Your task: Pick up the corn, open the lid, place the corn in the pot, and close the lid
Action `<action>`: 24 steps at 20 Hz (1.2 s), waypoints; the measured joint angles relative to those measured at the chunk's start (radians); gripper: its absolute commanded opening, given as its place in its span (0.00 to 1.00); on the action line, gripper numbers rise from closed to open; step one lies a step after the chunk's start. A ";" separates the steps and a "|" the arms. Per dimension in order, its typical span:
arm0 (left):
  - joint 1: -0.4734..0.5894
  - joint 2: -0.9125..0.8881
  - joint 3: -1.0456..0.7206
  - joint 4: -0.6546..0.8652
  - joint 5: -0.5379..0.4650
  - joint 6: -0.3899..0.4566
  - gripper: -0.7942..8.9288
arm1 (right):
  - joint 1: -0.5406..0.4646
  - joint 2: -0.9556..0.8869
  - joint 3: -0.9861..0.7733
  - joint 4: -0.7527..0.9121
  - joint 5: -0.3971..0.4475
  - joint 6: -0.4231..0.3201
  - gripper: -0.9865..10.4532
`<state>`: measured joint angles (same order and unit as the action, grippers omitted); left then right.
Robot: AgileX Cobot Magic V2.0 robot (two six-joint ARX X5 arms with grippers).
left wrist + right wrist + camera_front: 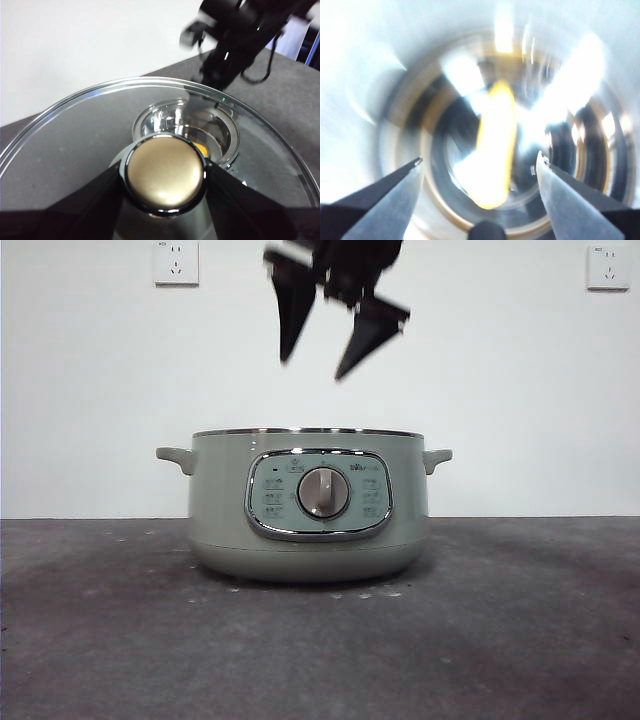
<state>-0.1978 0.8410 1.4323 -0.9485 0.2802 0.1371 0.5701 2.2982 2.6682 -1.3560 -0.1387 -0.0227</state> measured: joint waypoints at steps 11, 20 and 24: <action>-0.053 0.279 0.000 0.249 0.078 0.000 0.07 | 0.012 -0.640 -0.341 0.000 -0.008 0.006 0.42; -0.250 0.625 0.000 0.577 -0.005 0.000 0.07 | 0.012 -1.326 -1.034 0.000 0.034 0.011 0.42; -0.281 0.755 0.000 0.695 -0.019 0.000 0.07 | 0.012 -1.531 -1.242 0.000 0.053 0.069 0.42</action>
<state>-0.4789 1.5955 1.4323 -0.2539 0.2607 0.1371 0.5823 0.7673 1.4265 -1.3560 -0.0860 0.0467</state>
